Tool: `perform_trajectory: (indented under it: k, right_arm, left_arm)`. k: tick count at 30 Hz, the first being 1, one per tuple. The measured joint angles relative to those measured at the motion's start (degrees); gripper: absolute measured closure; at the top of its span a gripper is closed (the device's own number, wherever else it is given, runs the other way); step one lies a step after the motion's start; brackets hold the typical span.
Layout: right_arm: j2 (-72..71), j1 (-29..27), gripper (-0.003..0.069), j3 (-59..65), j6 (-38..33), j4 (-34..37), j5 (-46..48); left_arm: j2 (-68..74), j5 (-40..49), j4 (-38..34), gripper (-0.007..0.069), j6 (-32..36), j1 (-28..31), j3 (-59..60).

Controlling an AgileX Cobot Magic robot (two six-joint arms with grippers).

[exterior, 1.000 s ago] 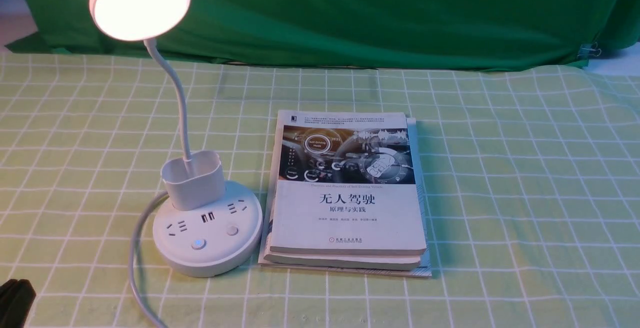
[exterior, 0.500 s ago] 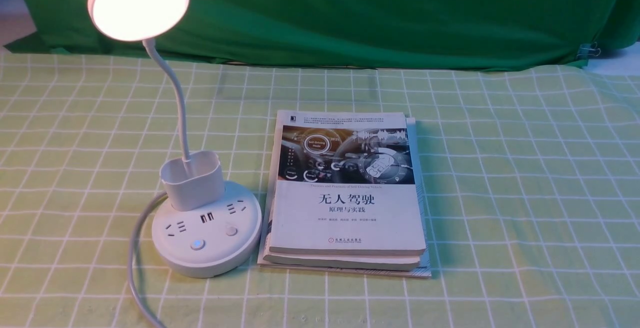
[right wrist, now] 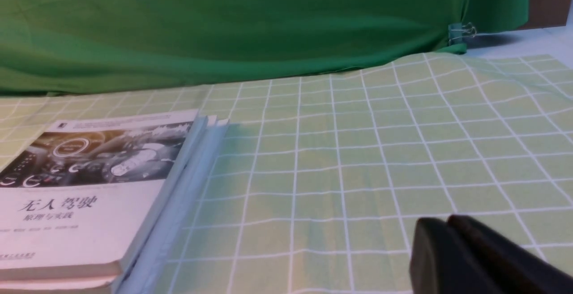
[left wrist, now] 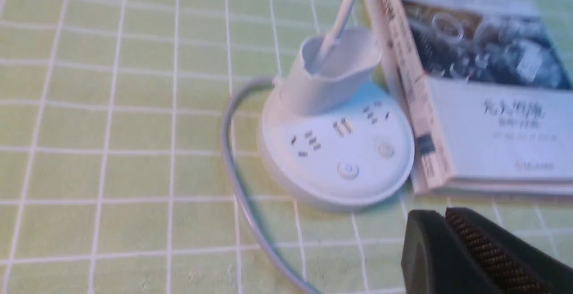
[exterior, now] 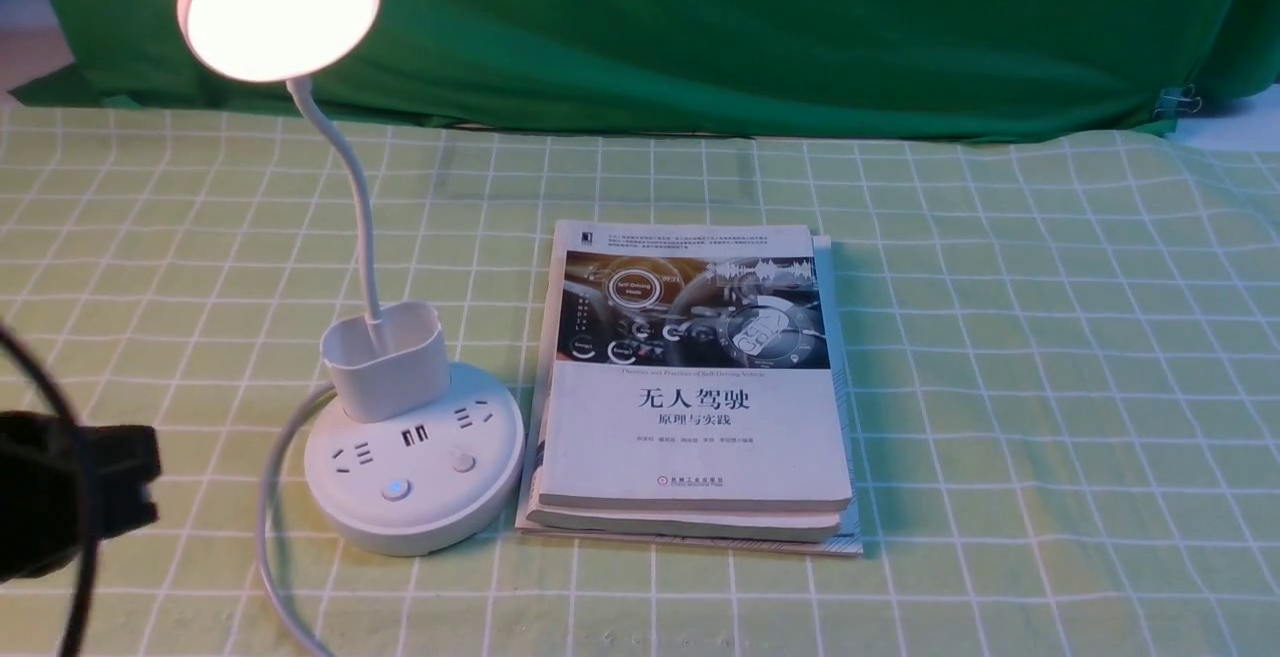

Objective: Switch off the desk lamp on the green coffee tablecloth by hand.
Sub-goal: 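Press the power button on the round power strip under the lamp with the left gripper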

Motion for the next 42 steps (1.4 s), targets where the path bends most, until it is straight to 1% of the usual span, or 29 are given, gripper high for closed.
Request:
perform_trajectory:
  k: [1, 2, 3, 7, 8, 9, 12, 13, 16, 24, 32, 42]
  right_arm:
    - [0.00, 0.00, 0.0630, 0.00, -0.01, 0.00, 0.11]
    - [0.00, 0.00, 0.0630, 0.00, 0.05, 0.00, 0.11]
    - [0.00, 0.00, 0.0630, 0.00, -0.04, 0.00, 0.11]
    - [0.00, 0.00, 0.0630, 0.00, -0.04, 0.00, 0.11]
    - [0.00, 0.00, 0.0630, 0.00, -0.04, 0.00, 0.11]
    - [0.00, 0.00, 0.0630, 0.00, -0.04, 0.00, 0.11]
    - [0.00, 0.00, 0.0630, 0.00, -0.04, 0.00, 0.11]
    - [0.00, 0.00, 0.0630, 0.00, -0.04, 0.00, 0.11]
    - [0.00, 0.00, 0.0630, 0.00, -0.04, 0.00, 0.11]
    - [0.00, 0.00, 0.0630, 0.00, -0.04, 0.00, 0.11]
    - [0.00, 0.00, 0.0630, 0.00, -0.04, 0.00, 0.11]
    - [0.00, 0.00, 0.0630, 0.00, -0.06, 0.01, 0.04]
  left_arm:
    - [6.04, 1.43, 0.76, 0.0606, 0.46, -2.30, -2.44]
    - [6.67, 1.56, 0.93, 0.0606, 0.57, -2.59, -2.69]
    - [12.45, 2.29, 2.61, 0.0606, 0.91, -5.67, -4.76]
    - [23.78, 4.64, 4.99, 0.0606, 0.91, -12.00, -9.44]
    - [24.96, 4.91, 5.26, 0.0606, 0.91, -12.66, -9.69]
    - [29.05, 6.11, 6.25, 0.0606, 0.91, -14.81, -11.85]
    - [35.08, 7.72, 7.67, 0.0606, 0.81, -17.75, -15.04]
    - [39.05, 8.83, 8.81, 0.0606, 0.69, -19.49, -17.17]
    - [45.52, 10.10, 11.42, 0.0606, -0.95, -21.82, -21.92]
    - [54.96, 11.63, 18.06, 0.0606, -4.14, -22.00, -32.24]
    - [62.77, 12.67, 19.88, 0.0606, -4.69, -21.17, -38.21]
    - [67.42, 10.63, 19.88, 0.0606, -4.81, -21.14, -39.57]
